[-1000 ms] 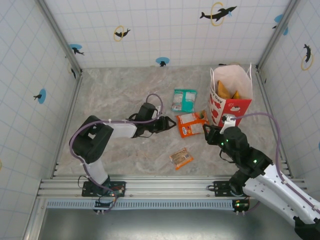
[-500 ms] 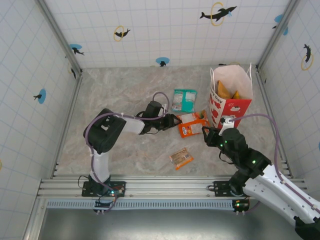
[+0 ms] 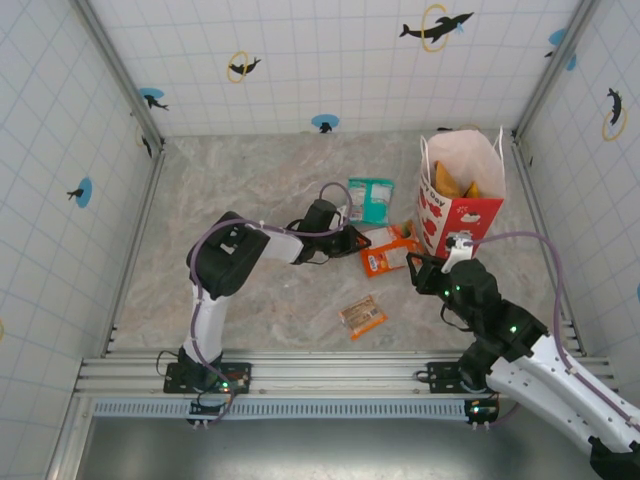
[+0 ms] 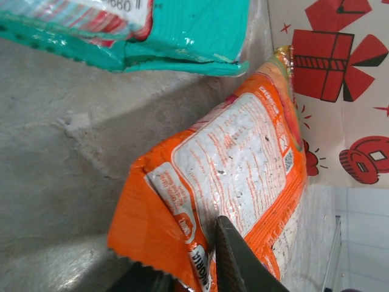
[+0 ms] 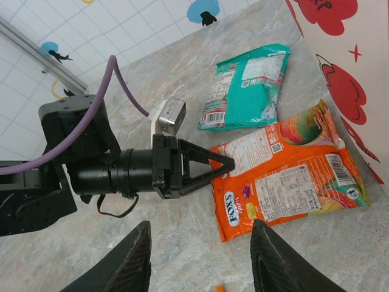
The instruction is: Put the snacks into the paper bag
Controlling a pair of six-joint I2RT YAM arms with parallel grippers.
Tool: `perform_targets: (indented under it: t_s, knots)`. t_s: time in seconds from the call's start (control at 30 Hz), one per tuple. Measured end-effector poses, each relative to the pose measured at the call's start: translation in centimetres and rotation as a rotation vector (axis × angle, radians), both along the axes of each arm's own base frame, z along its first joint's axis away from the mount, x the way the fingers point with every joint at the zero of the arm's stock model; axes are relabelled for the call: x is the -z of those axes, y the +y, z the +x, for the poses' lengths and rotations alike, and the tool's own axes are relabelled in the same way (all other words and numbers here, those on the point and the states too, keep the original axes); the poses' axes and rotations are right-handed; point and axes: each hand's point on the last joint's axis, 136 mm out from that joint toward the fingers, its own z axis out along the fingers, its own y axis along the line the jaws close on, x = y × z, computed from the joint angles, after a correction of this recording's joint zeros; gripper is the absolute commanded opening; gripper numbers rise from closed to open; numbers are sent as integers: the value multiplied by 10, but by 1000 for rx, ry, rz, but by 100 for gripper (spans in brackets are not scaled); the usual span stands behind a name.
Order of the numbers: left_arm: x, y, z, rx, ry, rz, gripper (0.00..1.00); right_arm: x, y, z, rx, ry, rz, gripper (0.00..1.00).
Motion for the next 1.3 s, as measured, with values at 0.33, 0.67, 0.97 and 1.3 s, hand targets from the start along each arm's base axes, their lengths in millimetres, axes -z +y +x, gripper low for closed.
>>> perform_targets:
  t_s: [0.33, 0.67, 0.97, 1.3]
  knots:
    - [-24, 8, -4, 46, -89, 49, 0, 0, -3, 0, 3, -18, -20, 45]
    - [-90, 33, -31, 143, -322, 58, 0, 4, -3, 2, -15, -64, -50, 46]
    - [-131, 58, -60, 250, -559, 57, 0, -3, 4, 4, -62, -148, -67, 51]
    - [-158, 92, -82, 351, -729, -6, 0, -13, 19, 2, -171, -243, -111, 55]
